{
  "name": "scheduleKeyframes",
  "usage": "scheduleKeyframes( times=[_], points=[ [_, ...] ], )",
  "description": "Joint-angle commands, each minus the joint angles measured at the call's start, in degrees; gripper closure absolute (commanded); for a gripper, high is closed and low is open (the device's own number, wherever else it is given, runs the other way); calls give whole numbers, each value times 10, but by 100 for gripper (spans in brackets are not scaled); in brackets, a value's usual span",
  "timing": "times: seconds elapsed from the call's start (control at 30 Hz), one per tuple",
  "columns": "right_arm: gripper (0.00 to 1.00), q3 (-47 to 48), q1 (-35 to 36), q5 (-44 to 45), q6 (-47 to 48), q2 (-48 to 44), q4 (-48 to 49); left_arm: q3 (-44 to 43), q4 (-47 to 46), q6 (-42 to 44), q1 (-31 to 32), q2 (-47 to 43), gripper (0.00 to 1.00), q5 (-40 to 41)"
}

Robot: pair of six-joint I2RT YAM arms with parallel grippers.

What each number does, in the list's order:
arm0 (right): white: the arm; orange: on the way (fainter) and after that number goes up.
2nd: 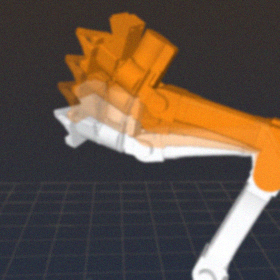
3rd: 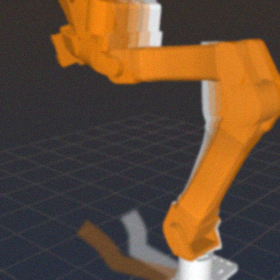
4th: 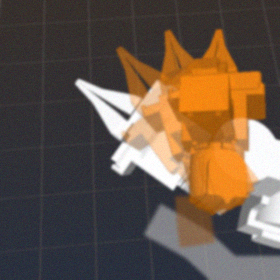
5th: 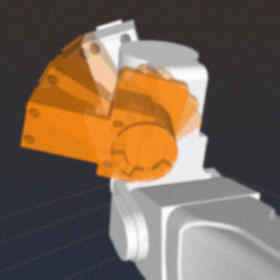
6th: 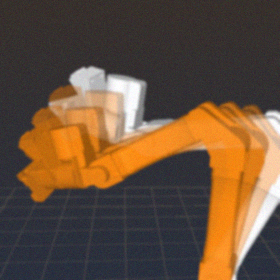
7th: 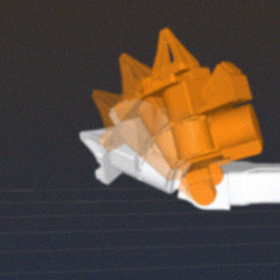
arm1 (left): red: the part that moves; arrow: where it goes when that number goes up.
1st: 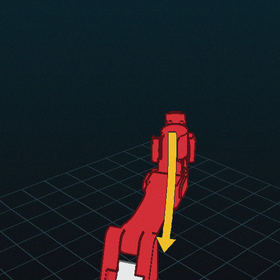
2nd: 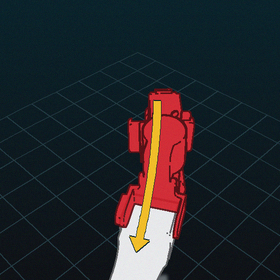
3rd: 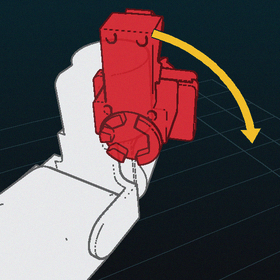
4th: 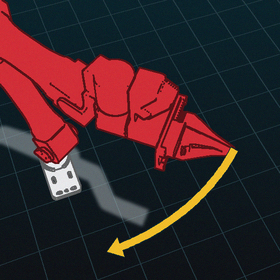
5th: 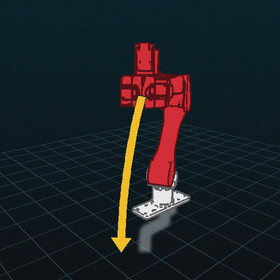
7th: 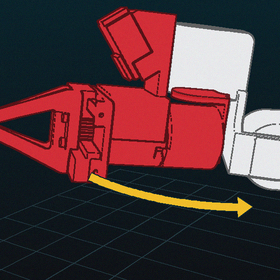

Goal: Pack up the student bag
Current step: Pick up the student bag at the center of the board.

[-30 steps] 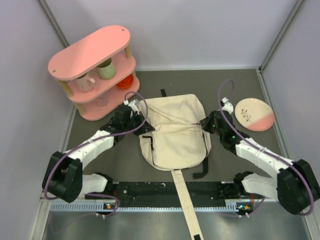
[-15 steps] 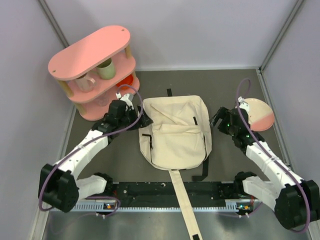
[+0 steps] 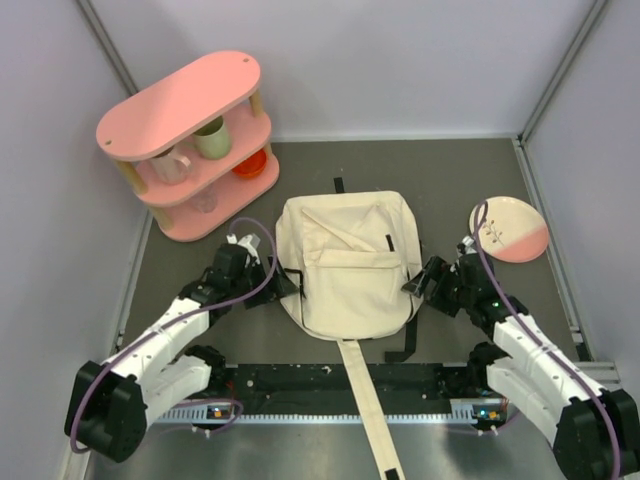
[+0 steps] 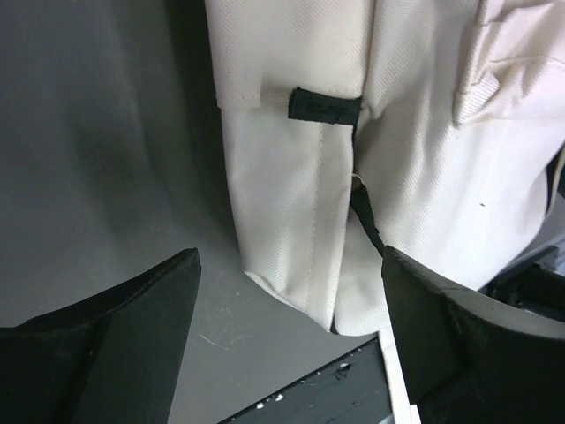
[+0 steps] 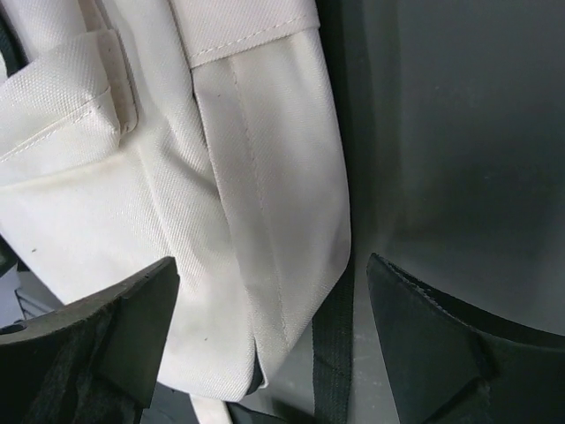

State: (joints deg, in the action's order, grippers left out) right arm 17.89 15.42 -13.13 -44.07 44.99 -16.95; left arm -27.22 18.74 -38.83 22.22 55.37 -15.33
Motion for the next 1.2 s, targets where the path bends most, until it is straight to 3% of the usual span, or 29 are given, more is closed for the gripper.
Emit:
scheduleKeyframes(
  times=[0.0,0.1,0.27,0.3,0.33,0.4,0.43,0.47,0.57,0.73,0.87,1.17],
  points=[
    [14,-4,-1,-52,-7,11,48,32,-63,-34,-1,-25,12,-46],
    [15,-5,-1,-81,-14,57,94,64,-149,-61,0,-5,12,-86],
    [50,-3,-1,-137,-34,136,183,70,-241,-85,2,77,19,-123],
    [57,-2,-1,-141,-37,141,196,67,-247,-86,4,83,24,-125],
    [72,4,0,-144,-40,142,208,63,-252,-85,5,90,35,-124],
    [86,16,-1,-150,-42,144,211,46,-252,-85,6,90,51,-120],
    [95,22,-1,-152,-39,142,209,39,-252,-81,6,87,60,-118],
    [98,40,0,-150,-34,140,199,18,-245,-78,6,85,75,-117],
    [100,83,0,-147,-22,135,181,-35,-228,-66,6,87,100,-116],
    [100,182,-1,-139,-10,134,156,-156,-153,-19,8,87,100,-130],
    [100,271,-4,-117,1,156,145,-307,-76,38,6,88,100,-96],
    [100,468,-46,-128,1,270,139,-442,-66,66,3,142,100,-47]
  ],
)
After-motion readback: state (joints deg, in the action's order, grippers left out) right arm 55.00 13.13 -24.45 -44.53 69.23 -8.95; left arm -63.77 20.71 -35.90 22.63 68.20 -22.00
